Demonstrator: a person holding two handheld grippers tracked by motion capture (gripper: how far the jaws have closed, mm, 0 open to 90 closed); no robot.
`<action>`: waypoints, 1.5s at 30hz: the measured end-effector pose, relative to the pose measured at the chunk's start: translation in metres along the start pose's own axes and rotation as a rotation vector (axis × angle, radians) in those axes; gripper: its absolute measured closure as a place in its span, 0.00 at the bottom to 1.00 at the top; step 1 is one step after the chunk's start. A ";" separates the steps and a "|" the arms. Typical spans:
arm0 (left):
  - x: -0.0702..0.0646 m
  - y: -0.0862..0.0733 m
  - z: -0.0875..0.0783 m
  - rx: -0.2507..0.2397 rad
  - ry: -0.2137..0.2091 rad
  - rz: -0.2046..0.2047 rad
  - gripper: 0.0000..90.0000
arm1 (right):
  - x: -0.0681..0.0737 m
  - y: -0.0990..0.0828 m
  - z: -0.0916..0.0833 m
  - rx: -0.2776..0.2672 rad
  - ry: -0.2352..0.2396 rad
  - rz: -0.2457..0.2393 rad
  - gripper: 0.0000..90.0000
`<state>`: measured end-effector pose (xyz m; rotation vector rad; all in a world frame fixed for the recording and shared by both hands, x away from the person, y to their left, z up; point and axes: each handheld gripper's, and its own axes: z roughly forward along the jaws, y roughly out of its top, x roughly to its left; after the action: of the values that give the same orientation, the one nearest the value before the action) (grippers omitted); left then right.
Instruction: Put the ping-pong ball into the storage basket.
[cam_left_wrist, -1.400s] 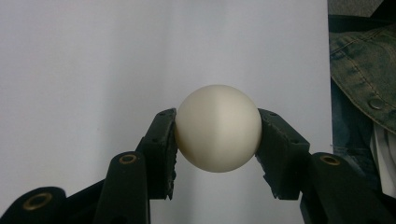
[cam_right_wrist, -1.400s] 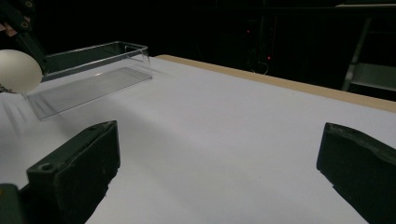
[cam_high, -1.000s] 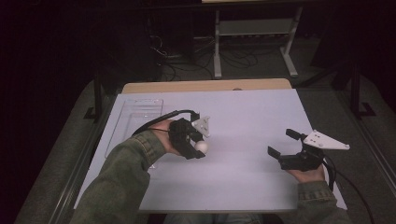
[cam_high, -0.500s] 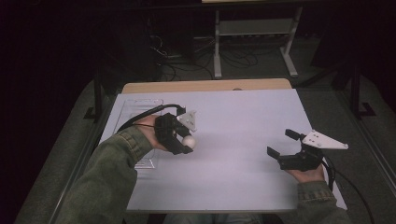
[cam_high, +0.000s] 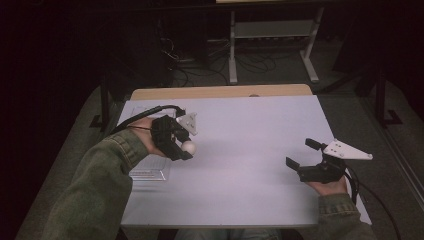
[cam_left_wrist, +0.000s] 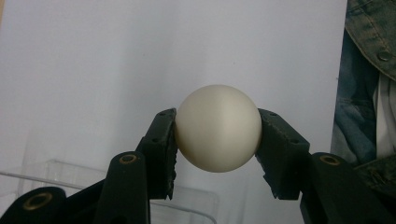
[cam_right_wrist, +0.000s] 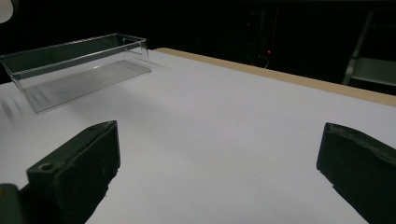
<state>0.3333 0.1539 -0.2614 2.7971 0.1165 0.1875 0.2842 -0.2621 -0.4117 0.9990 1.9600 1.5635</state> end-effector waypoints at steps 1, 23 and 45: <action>0.001 -0.001 -0.001 0.009 0.000 0.002 0.57 | 0.000 0.000 0.000 0.000 0.000 0.000 0.00; 0.013 -0.010 -0.024 0.126 0.014 0.016 0.57 | 0.000 0.000 0.001 0.010 0.000 -0.002 0.00; 0.014 -0.032 -0.035 0.181 -0.012 -0.006 0.57 | 0.001 -0.001 0.002 0.030 -0.004 -0.010 0.00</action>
<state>0.3407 0.1972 -0.2380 2.9768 0.1456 0.1666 0.2851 -0.2604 -0.4131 1.0017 1.9883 1.5305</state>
